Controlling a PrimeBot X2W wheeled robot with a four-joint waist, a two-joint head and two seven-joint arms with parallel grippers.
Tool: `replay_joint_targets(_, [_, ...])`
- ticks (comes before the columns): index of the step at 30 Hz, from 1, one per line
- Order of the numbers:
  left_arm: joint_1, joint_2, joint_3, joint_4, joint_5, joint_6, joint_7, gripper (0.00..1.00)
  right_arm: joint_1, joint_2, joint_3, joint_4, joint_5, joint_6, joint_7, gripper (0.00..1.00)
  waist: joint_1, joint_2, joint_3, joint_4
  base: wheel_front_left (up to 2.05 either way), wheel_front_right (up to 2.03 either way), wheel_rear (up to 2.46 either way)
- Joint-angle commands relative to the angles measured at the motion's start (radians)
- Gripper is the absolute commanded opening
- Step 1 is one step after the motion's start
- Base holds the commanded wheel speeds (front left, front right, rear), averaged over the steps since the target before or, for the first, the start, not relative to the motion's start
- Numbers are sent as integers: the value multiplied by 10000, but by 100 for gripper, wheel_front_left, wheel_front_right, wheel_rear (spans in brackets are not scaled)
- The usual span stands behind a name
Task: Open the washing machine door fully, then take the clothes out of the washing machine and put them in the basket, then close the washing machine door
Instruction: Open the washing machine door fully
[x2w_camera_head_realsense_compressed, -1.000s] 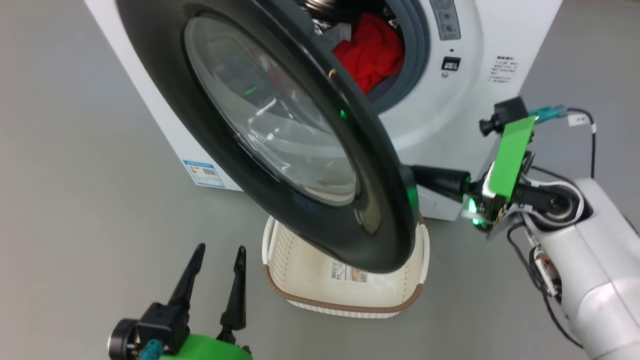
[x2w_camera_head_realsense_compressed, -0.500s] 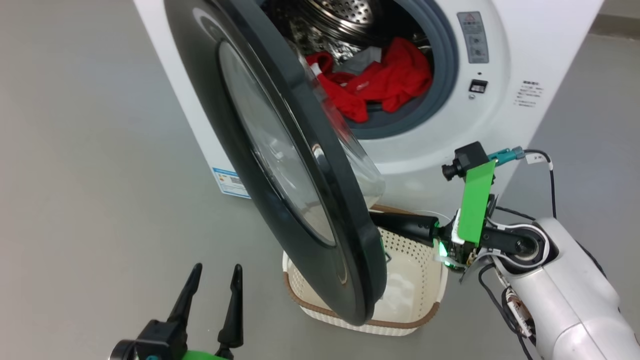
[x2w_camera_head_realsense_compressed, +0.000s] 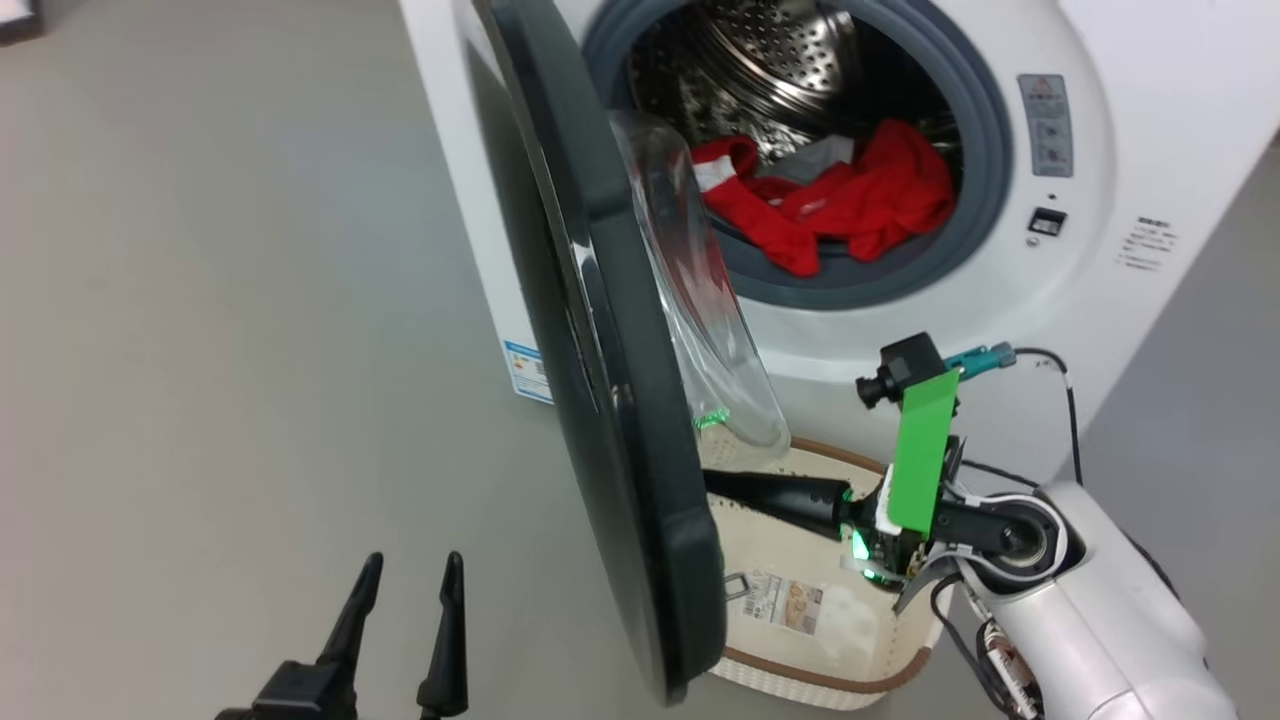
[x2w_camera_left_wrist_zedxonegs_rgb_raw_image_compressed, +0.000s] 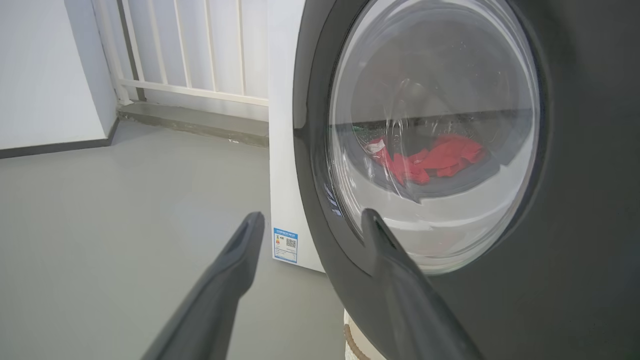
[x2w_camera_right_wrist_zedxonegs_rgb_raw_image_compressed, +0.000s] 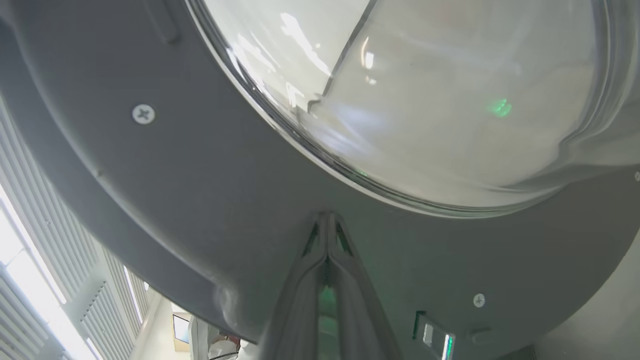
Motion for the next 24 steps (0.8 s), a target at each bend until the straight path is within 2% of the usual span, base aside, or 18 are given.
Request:
replay_joint_targets(1, [-122, 144, 406, -174, 109, 108, -120, 100, 68, 328, 153, -361, -125, 16, -20, 0, 0, 0, -202, 295, 0, 0, 0])
replay_joint_targets(7, [-47, 144, 558, -93, 217, 64, -120, 100, 230, 543, 195, -408, -194, 16, -25, 0, 0, 0, -314, 580, 0, 0, 0])
replay_joint_targets(24, [80, 144, 903, -333, 294, 187, -120, 100, 27, 1028, 484, -335, -221, 16, 120, 0, 0, 0, -222, 741, 0, 0, 0])
